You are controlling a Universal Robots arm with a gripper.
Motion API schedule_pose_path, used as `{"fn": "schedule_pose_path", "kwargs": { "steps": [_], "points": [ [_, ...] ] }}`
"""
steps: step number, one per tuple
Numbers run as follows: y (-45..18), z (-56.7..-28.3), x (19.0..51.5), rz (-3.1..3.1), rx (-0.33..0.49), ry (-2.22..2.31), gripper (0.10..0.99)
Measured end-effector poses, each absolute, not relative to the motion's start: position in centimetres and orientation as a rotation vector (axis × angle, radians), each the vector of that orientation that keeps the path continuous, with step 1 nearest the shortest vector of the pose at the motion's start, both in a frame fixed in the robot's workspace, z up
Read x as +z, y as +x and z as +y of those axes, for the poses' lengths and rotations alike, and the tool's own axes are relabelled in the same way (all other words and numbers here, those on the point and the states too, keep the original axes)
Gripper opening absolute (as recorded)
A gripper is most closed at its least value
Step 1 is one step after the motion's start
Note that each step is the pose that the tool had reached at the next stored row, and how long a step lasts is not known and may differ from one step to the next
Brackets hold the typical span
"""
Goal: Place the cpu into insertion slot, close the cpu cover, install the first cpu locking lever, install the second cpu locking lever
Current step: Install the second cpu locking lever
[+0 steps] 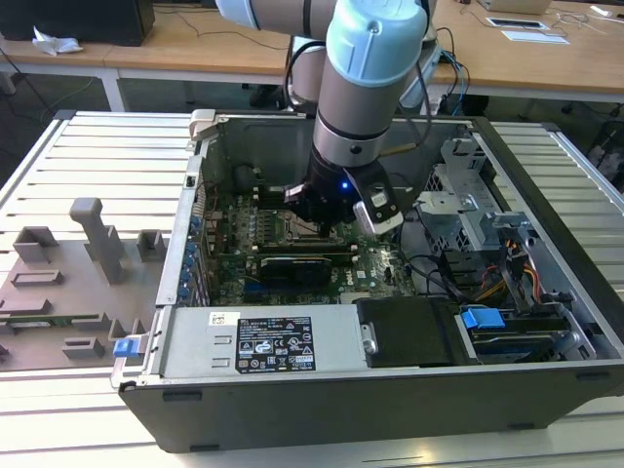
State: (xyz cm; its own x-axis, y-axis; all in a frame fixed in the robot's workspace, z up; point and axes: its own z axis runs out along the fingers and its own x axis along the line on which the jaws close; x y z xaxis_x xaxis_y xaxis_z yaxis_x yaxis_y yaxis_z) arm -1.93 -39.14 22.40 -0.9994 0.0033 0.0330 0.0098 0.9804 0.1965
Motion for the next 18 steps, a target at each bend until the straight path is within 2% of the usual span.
{"fn": "schedule_pose_path", "kwargs": {
  "steps": [9,18],
  "points": [
    [-3.8,-39.1,21.4,-3.094,-0.308,-0.009,0.106],
    [-7.5,-39.2,20.4,-3.085,-0.367,0.029,0.106]
  ]
}}
